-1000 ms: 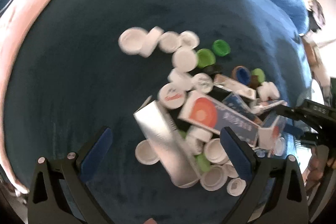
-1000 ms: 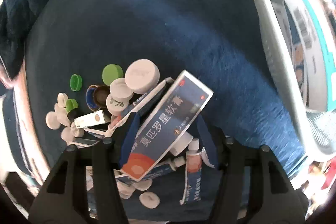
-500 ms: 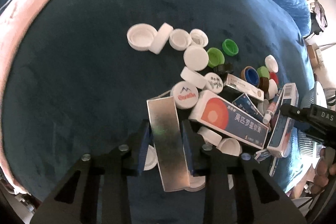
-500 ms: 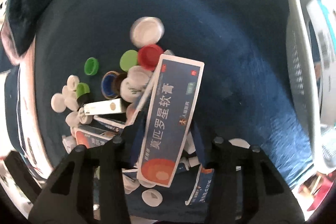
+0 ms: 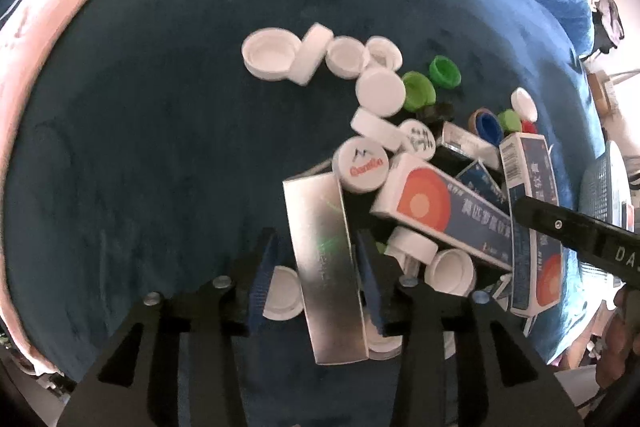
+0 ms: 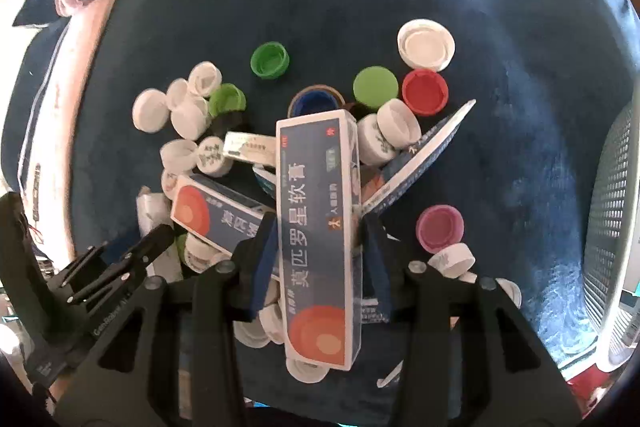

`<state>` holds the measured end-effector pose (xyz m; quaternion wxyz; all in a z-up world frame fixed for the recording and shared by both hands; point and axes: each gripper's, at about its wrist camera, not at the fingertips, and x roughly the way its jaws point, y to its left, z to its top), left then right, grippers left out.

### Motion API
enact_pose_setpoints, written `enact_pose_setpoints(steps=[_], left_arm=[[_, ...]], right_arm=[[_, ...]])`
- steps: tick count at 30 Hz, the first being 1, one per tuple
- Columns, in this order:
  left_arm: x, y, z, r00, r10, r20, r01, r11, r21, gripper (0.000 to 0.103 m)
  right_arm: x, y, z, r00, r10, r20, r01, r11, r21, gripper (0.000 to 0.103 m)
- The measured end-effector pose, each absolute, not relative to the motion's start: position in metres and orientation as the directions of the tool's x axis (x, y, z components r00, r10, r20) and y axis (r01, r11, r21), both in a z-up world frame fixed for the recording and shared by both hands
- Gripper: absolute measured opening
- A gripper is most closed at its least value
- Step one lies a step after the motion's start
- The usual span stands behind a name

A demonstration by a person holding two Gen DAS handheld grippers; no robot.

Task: Organize objects
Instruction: 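Grasp a blue ointment box with the right gripper while the left grasps a silver box, then carry both boxes over the basket and open both grippers to drop them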

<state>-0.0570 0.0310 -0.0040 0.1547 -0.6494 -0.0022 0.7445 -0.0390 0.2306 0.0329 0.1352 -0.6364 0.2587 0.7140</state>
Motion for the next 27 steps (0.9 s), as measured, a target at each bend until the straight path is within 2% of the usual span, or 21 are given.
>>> enact_pose_setpoints(steps=[1,2,3,6,12,18,27], left_arm=[[-0.057,0.031,-0.004,-0.114,0.226,-0.967,-0.23,-0.953,-0.195,0.04],[-0.057,0.031,-0.002,-0.127,0.222,-0.967,-0.233,-0.954,-0.189,0.03],[-0.058,0.031,0.001,-0.133,0.223,-0.966,-0.233,-0.954,-0.188,0.027],[-0.061,0.025,0.01,-0.165,0.245,-0.955,-0.213,-0.955,-0.208,0.027],[-0.064,0.021,0.03,-0.191,0.299,-0.935,-0.204,-0.944,-0.26,0.027],[-0.058,0.039,0.049,-0.205,0.341,-0.917,-0.26,-0.923,-0.285,0.027],[-0.049,0.094,0.073,-0.205,0.4,-0.893,-0.367,-0.877,-0.309,0.027]], right_arm=[[-0.04,0.228,0.032,-0.144,-0.127,-0.981,-0.51,-0.84,0.183,0.044],[-0.041,0.224,0.031,-0.135,-0.113,-0.984,-0.493,-0.854,0.165,0.044],[-0.042,0.221,0.031,-0.127,-0.086,-0.988,-0.472,-0.871,0.137,0.043],[-0.042,0.217,0.036,-0.134,-0.039,-0.99,-0.451,-0.887,0.096,0.043],[-0.032,0.228,0.047,-0.195,-0.084,-0.977,-0.475,-0.864,0.169,0.043],[-0.019,0.241,0.072,-0.278,-0.109,-0.954,-0.493,-0.837,0.239,0.043],[0.019,0.258,0.09,-0.376,-0.074,-0.924,-0.556,-0.779,0.289,0.043]])
